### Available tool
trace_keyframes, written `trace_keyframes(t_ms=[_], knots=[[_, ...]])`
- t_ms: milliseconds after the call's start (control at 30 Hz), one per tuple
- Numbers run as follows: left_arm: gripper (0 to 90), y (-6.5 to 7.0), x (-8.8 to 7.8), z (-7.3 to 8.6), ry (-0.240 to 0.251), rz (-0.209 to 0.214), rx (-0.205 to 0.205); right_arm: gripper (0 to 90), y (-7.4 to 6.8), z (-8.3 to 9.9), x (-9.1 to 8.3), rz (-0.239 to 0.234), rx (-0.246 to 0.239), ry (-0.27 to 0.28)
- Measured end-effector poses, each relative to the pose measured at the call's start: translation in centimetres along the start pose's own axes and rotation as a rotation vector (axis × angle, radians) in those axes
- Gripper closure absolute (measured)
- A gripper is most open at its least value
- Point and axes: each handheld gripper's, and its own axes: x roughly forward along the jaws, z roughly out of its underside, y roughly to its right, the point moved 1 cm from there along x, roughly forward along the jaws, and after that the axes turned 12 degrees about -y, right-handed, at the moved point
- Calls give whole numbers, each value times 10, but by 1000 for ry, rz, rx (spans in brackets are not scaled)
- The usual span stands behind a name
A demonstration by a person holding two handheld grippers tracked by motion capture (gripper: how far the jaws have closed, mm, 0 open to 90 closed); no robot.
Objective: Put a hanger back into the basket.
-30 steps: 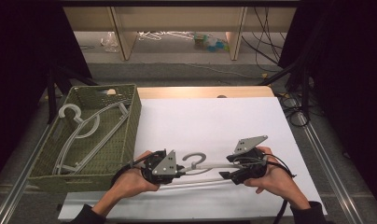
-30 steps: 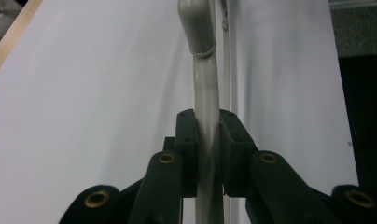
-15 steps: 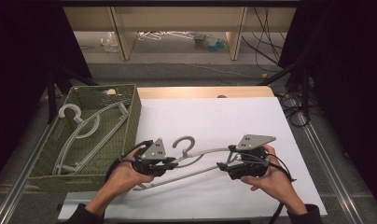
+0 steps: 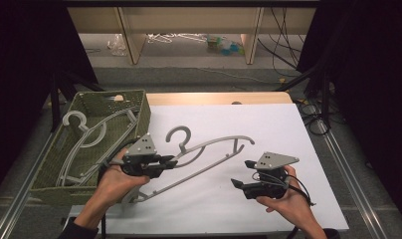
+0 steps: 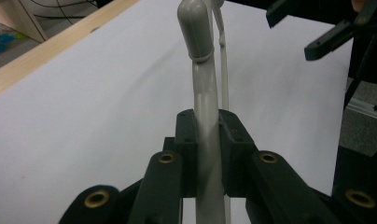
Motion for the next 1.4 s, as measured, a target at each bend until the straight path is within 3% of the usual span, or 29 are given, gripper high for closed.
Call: trace_keyframes(t_ms=[200,267,367,633,767,1033,1233,1400], knots=[[792,-2,-27,-4,47,-4,-44,273,-2,7,0,-5,10,-8],[792,-10,-43,-6,71,4,-69,273,-2,10,0,-11,12,-14],[792,-14,-51,-7,79,5,-94,273,-2,11,1,-4,10,-12],[792,-25,-88,-11,97,-48,-87,273,-3,13,3,-16,5,-20],[792,-35,-102,-10,84,-96,-87,273,-5,13,3,-27,20,-30],[792,-64,-119,1,108,-122,-148,272,-4,14,4,-27,12,-24],[792,-88,-131,13,109,-180,-216,272,-3,14,5,-28,9,-23],[792,-108,-142,23,116,-241,-249,272,-4,14,5,-30,13,-18]])
